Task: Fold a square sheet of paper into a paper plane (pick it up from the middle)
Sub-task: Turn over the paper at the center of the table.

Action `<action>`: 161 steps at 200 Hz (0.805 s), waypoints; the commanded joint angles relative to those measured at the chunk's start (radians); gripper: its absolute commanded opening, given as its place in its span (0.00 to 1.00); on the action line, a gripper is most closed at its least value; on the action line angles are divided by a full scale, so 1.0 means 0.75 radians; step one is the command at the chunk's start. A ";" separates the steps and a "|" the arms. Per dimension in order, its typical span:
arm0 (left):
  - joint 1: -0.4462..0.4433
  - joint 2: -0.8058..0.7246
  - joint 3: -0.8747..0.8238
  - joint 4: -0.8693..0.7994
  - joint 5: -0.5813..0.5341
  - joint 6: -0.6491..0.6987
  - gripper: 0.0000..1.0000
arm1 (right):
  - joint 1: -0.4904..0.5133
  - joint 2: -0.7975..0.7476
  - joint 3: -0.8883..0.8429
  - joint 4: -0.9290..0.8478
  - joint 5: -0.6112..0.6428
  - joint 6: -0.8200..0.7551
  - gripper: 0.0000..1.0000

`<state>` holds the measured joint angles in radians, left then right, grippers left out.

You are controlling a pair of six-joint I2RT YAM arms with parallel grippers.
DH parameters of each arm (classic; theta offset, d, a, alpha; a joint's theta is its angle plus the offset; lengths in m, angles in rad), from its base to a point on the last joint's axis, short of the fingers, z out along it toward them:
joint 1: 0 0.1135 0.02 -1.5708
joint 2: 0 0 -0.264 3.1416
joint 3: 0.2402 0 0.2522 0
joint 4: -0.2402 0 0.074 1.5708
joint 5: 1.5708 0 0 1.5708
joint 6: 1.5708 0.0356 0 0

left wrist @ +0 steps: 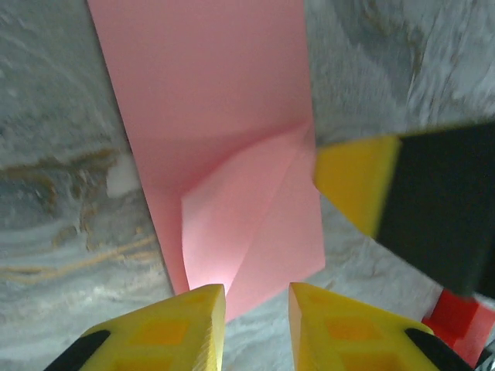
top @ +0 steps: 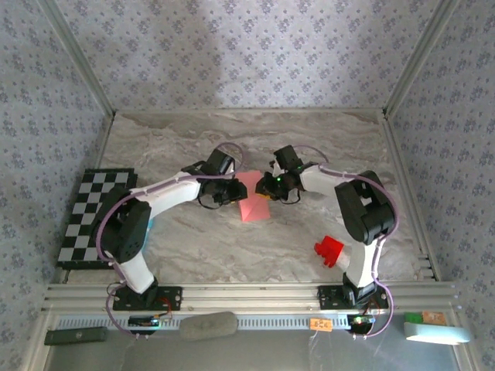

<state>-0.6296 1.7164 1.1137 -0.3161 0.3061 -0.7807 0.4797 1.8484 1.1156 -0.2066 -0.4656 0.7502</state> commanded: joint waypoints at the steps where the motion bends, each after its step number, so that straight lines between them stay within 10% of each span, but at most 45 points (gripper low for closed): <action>1: 0.016 0.052 0.066 0.137 -0.022 -0.078 0.27 | -0.028 -0.060 -0.062 0.035 0.103 0.100 0.30; 161: 0.005 0.273 0.041 0.190 -0.161 -0.188 0.07 | 0.035 0.019 -0.080 0.140 0.063 0.246 0.43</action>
<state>-0.6220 1.8988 1.1660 -0.1776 0.2348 -0.9039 0.4984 1.8534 1.0443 -0.1059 -0.4072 0.9108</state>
